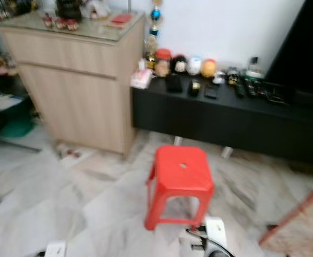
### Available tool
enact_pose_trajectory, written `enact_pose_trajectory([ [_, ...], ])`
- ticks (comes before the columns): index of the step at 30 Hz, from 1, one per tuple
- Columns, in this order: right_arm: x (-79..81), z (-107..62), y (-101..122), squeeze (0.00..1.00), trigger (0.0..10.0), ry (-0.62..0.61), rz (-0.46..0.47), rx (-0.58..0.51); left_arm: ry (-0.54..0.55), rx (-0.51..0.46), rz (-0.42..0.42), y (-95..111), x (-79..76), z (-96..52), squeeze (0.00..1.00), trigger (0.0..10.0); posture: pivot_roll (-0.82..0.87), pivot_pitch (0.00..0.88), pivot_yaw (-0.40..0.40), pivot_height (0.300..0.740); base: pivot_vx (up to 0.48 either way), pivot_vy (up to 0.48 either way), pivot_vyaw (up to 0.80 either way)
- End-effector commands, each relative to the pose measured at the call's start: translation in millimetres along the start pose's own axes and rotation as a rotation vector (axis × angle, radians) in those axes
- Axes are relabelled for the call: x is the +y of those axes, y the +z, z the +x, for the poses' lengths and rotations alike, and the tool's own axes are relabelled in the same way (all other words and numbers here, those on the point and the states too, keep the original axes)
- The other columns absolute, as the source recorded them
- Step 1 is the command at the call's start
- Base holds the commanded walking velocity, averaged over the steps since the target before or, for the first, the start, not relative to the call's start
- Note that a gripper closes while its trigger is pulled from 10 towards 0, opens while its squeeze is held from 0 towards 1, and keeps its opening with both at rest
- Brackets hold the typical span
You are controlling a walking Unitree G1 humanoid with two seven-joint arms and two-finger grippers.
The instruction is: Hang keys on a hook
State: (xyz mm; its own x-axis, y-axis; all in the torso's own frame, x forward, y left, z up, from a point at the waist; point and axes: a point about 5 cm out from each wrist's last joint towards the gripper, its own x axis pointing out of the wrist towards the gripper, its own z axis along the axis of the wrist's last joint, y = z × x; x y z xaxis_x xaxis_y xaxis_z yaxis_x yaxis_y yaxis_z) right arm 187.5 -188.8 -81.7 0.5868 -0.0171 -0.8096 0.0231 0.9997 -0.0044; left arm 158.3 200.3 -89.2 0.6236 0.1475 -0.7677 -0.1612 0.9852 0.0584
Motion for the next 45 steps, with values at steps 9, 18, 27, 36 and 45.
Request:
enact_pose_trajectory([
  [9, 2.3, -1.0, -7, 0.0, 10.0, -0.003, 0.007, 0.014, 0.017, 0.086, 0.031, -20, 11.1, -5.6, 0.0, 10.0, 0.03, 0.0, -0.089, 0.74, -0.059, 0.0, 0.0],
  [18, 5.0, -0.7, -7, 0.0, 10.0, -0.001, 0.001, 0.019, 0.02, 0.08, 0.03, -20, 14.8, -6.0, 0.0, 10.0, 0.03, 0.0, -0.09, 0.74, 0.0, 0.0, 0.0],
  [27, 1.9, -1.0, -7, 0.0, 10.0, -0.004, 0.003, 0.019, 0.009, 0.086, 0.055, -20, 14.9, -6.1, 0.0, 10.0, 0.04, 0.0, -0.094, 0.74, 0.0, 0.0, 0.0],
  [36, -9.7, -3.1, -11, 0.0, 10.0, -0.021, 0.01, 0.025, -0.016, 0.085, 0.081, -24, 6.8, -7.1, 0.0, 10.0, 0.04, 0.0, -0.097, 0.74, 0.0, 0.0, 0.0],
  [45, -11.5, -4.6, -16, 0.0, 10.0, -0.027, 0.008, 0.036, -0.016, 0.083, 0.078, -25, 4.3, -7.5, 0.0, 10.0, 0.04, 0.0, -0.099, 0.74, 0.0, 0.0, 0.0],
])
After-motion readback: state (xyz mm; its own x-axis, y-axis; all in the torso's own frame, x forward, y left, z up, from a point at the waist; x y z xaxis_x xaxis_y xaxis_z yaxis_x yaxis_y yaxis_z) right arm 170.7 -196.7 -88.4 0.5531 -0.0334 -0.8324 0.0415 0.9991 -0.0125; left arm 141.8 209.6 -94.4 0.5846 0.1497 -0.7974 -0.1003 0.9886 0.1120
